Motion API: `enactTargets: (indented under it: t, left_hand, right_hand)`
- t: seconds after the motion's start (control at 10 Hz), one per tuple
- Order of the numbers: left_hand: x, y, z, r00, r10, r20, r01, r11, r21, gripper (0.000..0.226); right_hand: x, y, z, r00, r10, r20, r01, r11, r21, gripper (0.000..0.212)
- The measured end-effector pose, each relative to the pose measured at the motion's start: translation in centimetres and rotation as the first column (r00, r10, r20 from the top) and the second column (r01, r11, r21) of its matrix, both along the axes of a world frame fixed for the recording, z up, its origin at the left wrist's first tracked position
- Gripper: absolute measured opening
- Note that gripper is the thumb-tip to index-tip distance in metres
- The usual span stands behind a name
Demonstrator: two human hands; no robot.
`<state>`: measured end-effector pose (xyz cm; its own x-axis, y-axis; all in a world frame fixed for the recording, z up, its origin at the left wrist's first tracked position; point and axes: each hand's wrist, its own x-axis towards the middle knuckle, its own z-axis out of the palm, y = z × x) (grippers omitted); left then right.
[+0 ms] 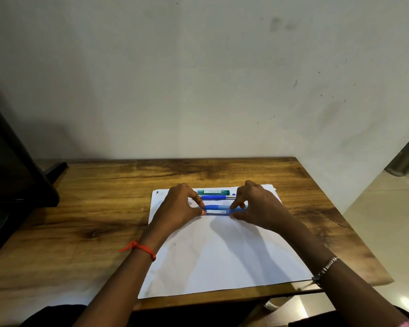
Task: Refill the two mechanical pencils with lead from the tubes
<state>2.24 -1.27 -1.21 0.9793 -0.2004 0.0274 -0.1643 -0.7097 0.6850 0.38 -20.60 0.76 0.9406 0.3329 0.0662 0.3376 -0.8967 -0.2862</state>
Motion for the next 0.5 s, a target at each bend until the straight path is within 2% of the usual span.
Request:
enactTargets:
  t: [0.4, 0.5]
  left_hand:
    - [0.0, 0.28, 0.12, 1.0, 0.009, 0.011, -0.008, 1.0, -0.021, 0.012]
    - [-0.45, 0.36, 0.46, 0.997, 0.079, 0.025, -0.077, 0.995, -0.055, 0.016]
  right_hand:
    - [0.17, -0.15, 0.01, 1.0, 0.019, 0.005, -0.019, 0.998, 0.053, 0.023]
    - [-0.41, -0.57, 0.2, 0.999, -0.03, 0.009, 0.028, 0.986, 0.165, 0.023]
